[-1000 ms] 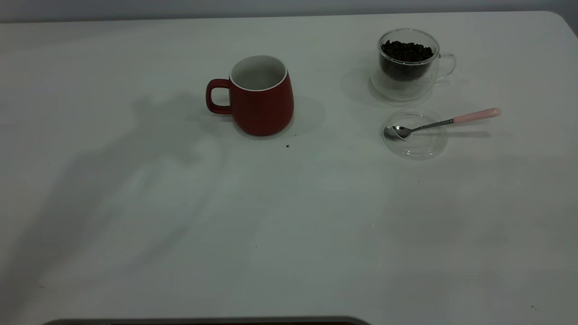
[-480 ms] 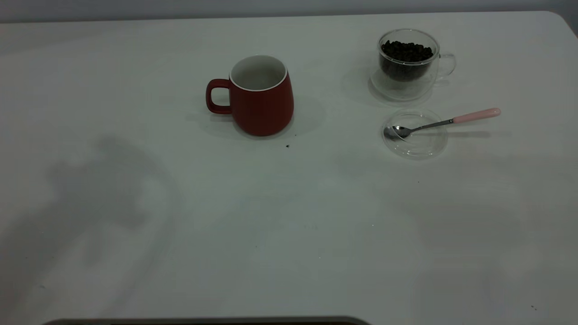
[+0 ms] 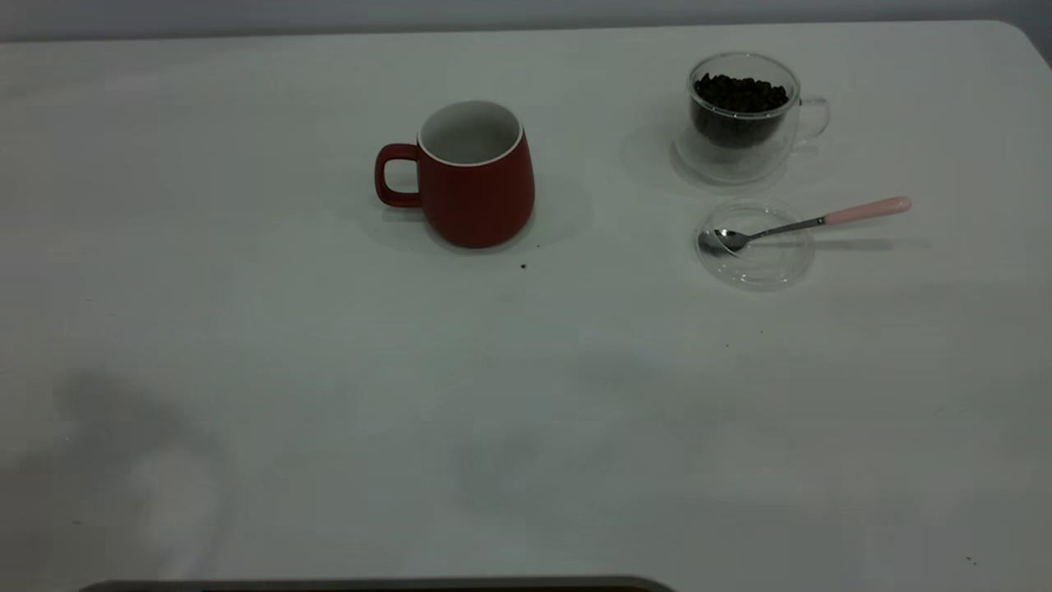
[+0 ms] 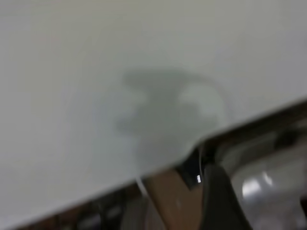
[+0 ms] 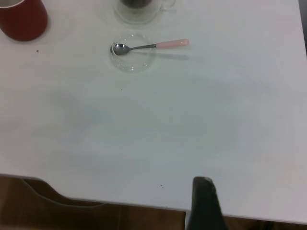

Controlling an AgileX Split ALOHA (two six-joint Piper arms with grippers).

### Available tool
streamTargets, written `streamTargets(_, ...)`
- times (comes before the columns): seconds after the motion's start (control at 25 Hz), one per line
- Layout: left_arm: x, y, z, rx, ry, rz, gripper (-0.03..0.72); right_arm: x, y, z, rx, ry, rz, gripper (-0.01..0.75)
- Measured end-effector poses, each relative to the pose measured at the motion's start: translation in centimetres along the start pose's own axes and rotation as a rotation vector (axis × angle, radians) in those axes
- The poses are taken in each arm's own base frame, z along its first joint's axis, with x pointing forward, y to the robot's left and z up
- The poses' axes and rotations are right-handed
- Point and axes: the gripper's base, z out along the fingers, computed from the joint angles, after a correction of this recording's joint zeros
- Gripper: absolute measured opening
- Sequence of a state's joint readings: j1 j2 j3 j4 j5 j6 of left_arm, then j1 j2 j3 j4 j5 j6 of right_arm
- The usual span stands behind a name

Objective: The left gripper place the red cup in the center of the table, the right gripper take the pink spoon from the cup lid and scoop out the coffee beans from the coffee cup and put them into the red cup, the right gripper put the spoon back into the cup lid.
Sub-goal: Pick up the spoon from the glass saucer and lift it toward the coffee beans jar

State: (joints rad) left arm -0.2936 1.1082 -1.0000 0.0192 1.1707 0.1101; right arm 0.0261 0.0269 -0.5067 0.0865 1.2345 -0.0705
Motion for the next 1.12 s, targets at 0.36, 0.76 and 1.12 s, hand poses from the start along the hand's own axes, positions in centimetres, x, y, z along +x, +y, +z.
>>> streamTargets(0.36, 10.3, -1.4, 4.9, 0.012, 0.086, 0.000, 0.495, 0.0, 0.0, 0.0, 0.000, 0.000, 0.000, 0.560)
streamTargets(0.76, 15.5, -2.0, 3.0, -0.020, -0.295, -0.087, 0.495, 0.0, 0.0, 0.0, 0.000, 0.000, 0.000, 0.560)
streamTargets(1.12, 18.9, -2.3, 1.7, -0.033, -0.542, -0.114, 0.495, 0.0, 0.0, 0.0, 0.000, 0.000, 0.000, 0.560)
